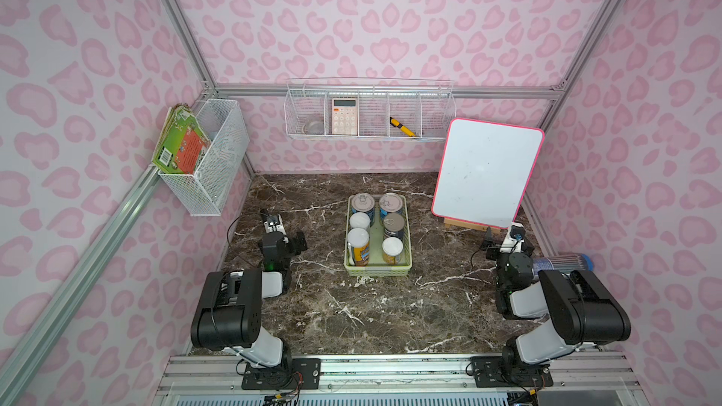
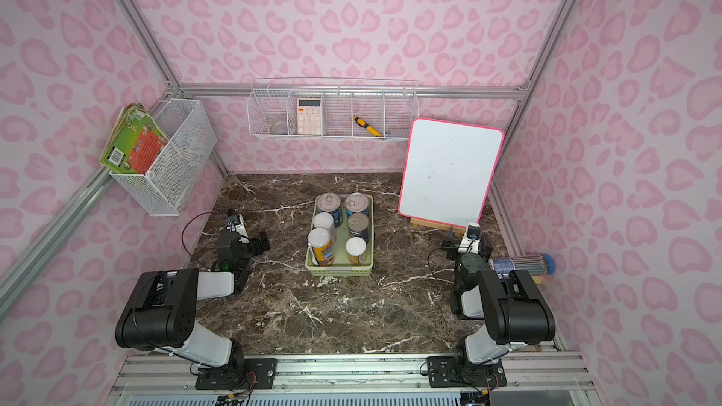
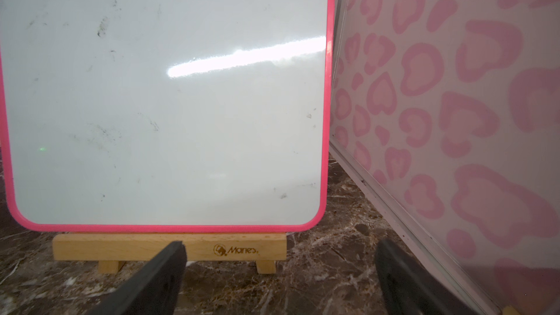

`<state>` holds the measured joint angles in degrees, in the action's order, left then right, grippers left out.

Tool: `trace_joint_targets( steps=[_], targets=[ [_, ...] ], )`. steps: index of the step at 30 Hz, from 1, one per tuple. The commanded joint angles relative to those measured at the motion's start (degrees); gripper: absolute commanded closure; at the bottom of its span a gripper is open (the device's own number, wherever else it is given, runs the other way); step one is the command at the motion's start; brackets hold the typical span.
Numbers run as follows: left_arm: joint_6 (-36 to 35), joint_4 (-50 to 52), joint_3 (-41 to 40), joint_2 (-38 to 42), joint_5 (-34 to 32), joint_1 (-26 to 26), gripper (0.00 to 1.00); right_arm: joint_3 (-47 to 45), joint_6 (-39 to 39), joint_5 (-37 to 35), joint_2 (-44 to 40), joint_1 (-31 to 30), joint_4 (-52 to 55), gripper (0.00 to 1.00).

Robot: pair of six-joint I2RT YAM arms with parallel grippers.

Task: Put the canned food in the basket
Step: Reset both arms

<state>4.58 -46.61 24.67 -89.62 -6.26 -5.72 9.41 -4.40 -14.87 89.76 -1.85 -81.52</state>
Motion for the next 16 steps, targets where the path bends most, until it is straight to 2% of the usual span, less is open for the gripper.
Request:
trace_joint_targets(
  steps=[1,16],
  targets=[
    [0.40,-0.24,0.12,0.19,0.52,-0.09,0.01,0.30,0.49,-0.61,0.15,-0.10,-0.49,0.00],
    [0.42,-0.21,0.12,0.23,0.50,-0.09,0.01,0.56,0.71,-0.76,0.16,-0.32,-0.16,0.00]
  ],
)
